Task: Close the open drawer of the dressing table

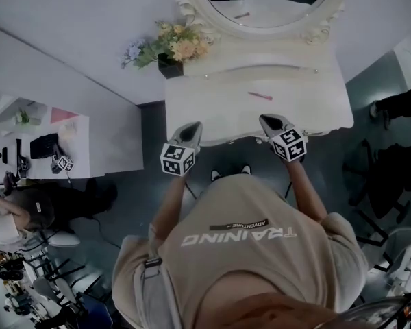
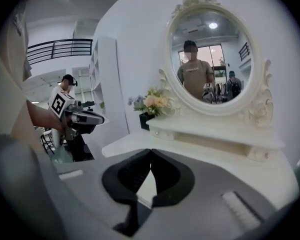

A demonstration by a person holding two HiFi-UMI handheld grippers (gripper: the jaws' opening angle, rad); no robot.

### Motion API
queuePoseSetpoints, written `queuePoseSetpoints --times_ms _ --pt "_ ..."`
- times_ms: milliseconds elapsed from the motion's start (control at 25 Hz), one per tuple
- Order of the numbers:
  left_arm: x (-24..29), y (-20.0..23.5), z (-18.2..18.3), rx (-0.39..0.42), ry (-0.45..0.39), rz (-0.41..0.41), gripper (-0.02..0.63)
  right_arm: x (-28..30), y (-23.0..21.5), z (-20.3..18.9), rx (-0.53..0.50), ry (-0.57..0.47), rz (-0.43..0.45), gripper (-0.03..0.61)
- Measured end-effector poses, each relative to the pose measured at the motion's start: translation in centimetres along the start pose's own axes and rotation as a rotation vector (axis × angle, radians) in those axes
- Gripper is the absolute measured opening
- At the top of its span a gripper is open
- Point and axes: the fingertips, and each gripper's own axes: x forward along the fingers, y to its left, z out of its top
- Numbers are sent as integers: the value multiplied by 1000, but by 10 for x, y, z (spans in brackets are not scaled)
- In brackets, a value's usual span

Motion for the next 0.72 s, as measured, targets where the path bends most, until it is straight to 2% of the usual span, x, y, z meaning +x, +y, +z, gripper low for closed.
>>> queuePoseSetpoints --times_ms 120,240,360,480,600,720 --pt "-4 -3 47 106 -52 40 6 -16 2 57 -81 -88 -8 -3" --pt "-13 -8 96 169 -153 49 6 -33 6 106 -162 -171 -45 -3" --pt "-26 -11 138 204 -243 52 6 -48 11 145 -193 -271 -78 -3" --pt "-40 -14 166 238 -312 72 6 -63 19 169 -220 -326 -91 -3" --pt "-58 -10 189 249 -403 136 6 -78 25 191 -234 -385 -111 -3" --pt "-73 -8 199 243 -454 175 6 -92 31 208 -257 -436 -131 -3"
